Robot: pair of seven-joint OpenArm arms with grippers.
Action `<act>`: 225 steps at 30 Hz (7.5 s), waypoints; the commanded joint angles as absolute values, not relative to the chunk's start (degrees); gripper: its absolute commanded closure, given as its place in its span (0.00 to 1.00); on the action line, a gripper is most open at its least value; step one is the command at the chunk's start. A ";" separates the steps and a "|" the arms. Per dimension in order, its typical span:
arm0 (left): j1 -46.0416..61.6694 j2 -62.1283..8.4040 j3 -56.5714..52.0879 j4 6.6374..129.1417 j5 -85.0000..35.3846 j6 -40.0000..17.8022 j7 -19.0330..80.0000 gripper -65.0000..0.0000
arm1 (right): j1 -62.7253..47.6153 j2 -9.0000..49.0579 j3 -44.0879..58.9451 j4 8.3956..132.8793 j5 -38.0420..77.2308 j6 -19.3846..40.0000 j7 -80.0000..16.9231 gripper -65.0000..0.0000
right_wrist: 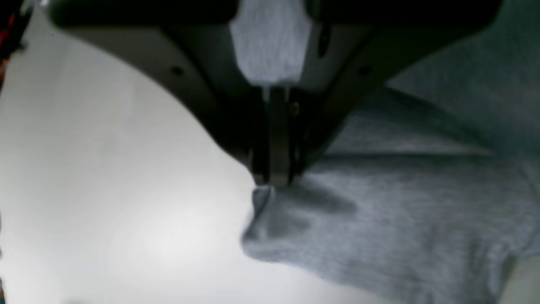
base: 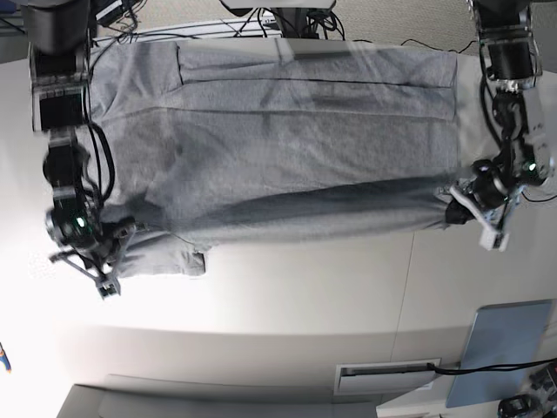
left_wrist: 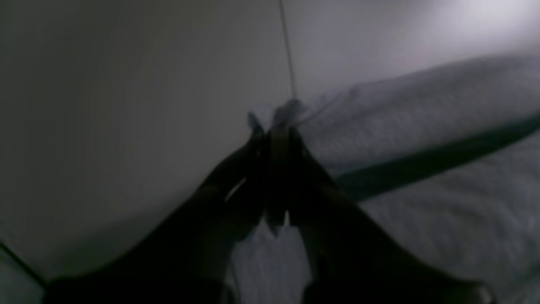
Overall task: Fold the T-shirt properly
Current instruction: 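Lift the hem with both grippers and fold it over onto the collar edge, then release the hem and raise both grippers, then grasp the folded strip's end with the left gripper, then fold the strip's end with the left gripper toward the middle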
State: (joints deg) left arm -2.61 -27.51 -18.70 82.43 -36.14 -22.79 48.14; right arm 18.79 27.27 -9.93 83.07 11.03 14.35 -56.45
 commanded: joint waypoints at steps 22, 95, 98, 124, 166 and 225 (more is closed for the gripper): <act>21.41 -28.80 -29.15 95.20 -46.78 -27.81 49.76 1.00 | -29.28 28.25 8.62 126.41 4.43 9.39 -59.59 1.00; 19.00 -29.08 -33.58 80.75 -59.00 -29.39 58.94 1.00 | -35.38 28.27 8.62 126.32 -1.54 7.66 -50.96 0.78; 18.59 -29.08 -36.51 85.47 -55.09 -29.34 59.18 1.00 | -35.38 28.27 8.62 126.32 -1.52 7.64 -49.63 0.78; 23.97 -15.03 -7.73 119.39 -50.83 -18.13 59.86 1.00 | -35.40 28.25 8.62 126.32 -1.32 7.60 -49.43 0.78; 19.03 -5.65 4.32 117.05 -30.79 -19.35 54.35 0.60 | -35.38 28.27 8.64 126.32 -4.80 7.44 -46.72 0.78; 16.05 -5.74 10.55 107.70 -18.94 -16.21 47.92 1.00 | -35.40 28.25 8.62 126.32 -4.73 7.42 -46.30 0.78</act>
State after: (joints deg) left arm 16.56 -5.89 10.63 106.85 -18.41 -16.29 49.10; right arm -35.40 27.49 8.12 125.38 -4.27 8.10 -47.31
